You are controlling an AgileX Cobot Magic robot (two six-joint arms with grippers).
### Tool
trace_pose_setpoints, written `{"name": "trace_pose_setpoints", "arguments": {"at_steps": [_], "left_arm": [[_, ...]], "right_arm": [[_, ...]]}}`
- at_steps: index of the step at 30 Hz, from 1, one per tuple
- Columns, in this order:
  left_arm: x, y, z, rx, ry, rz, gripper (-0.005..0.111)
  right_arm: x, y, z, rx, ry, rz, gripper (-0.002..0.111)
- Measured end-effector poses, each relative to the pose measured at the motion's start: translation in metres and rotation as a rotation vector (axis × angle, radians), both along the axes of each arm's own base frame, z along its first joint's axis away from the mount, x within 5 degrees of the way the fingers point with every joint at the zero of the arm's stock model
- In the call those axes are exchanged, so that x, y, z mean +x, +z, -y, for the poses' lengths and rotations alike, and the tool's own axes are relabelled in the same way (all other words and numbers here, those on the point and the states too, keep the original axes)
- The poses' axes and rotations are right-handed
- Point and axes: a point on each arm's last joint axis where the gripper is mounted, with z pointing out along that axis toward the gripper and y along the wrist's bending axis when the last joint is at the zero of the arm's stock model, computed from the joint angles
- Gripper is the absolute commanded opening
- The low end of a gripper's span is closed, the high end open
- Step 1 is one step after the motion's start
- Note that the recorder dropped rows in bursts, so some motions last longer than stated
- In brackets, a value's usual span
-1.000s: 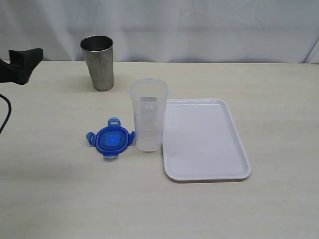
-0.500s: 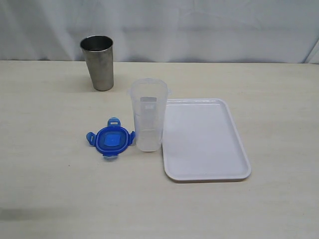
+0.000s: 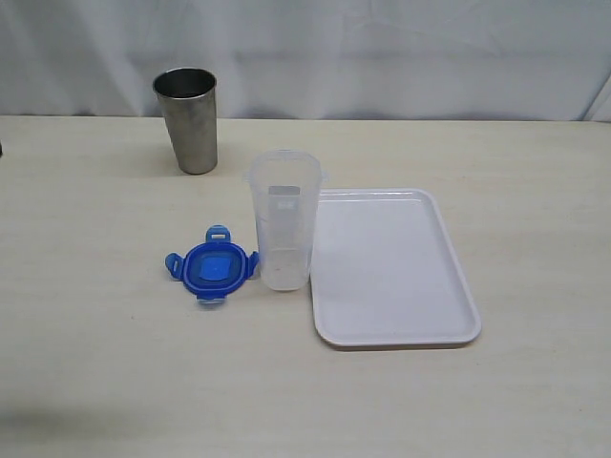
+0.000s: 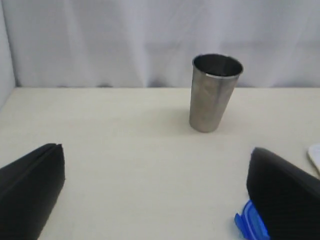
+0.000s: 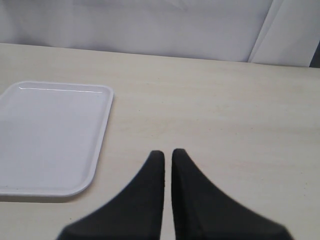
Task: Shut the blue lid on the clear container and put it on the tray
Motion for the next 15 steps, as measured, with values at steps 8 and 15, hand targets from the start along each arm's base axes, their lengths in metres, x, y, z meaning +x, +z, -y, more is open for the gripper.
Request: {"name": "trace_pose_setpoints", "arguments": {"at_steps": [8,15], "left_arm": [[0.022,-0.038,0.015,0.023,-0.047,-0.215,0.092],[0.044,-0.038,0.02,0.11,0.058,-0.418,0.091]], "right_arm": [[0.0,0.0,0.0,0.0,0.0,0.0,0.006],[0.0,0.0,0.0,0.0,0.0,0.0,0.006]]}}
